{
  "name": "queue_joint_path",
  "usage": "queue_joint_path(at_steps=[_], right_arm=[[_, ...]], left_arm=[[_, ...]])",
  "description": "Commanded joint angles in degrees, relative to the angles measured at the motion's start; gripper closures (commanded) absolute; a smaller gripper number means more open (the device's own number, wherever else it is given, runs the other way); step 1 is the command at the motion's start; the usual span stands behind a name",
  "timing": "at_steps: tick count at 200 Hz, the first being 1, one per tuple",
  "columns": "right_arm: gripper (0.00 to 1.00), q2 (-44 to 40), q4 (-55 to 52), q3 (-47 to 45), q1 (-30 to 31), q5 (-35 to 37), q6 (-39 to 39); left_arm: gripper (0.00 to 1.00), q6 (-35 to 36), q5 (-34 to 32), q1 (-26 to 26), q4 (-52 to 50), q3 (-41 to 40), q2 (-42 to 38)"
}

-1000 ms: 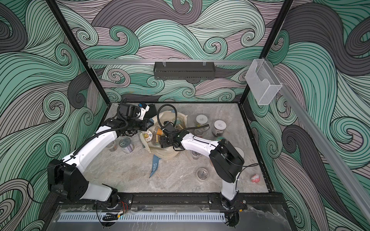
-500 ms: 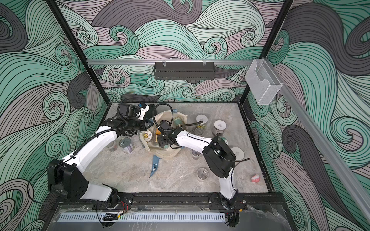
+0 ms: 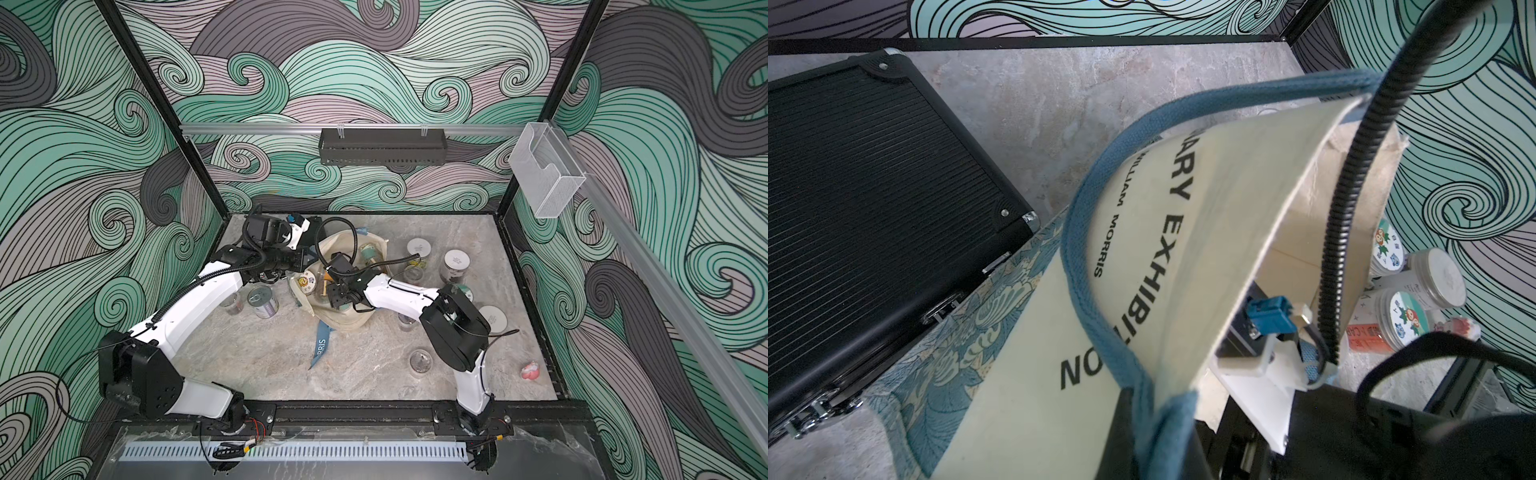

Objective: Take out the seed jars from the canvas bag
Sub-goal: Pick up the seed jar from the canvas bag.

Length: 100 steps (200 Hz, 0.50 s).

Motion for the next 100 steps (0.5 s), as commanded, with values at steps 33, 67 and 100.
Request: queue_joint_path(at_steps=[33, 67, 100], right_arm=[[0.33, 4.3, -6.0, 5.1, 0.9, 3.2, -0.6], [0.31, 4.5, -7.5, 5.4, 0.5, 4.3, -0.4], [0.36, 2.8, -6.9, 3.8, 0.5, 4.3, 0.2]], left_arm=[[1.0, -0.3, 0.1, 0.4, -2.4, 1.4, -0.4], [1.0, -0.3, 0.1, 0.5, -2.3, 1.5, -0.4], [1.0, -0.3, 0.0, 0.6, -2.3, 1.5, -0.4]])
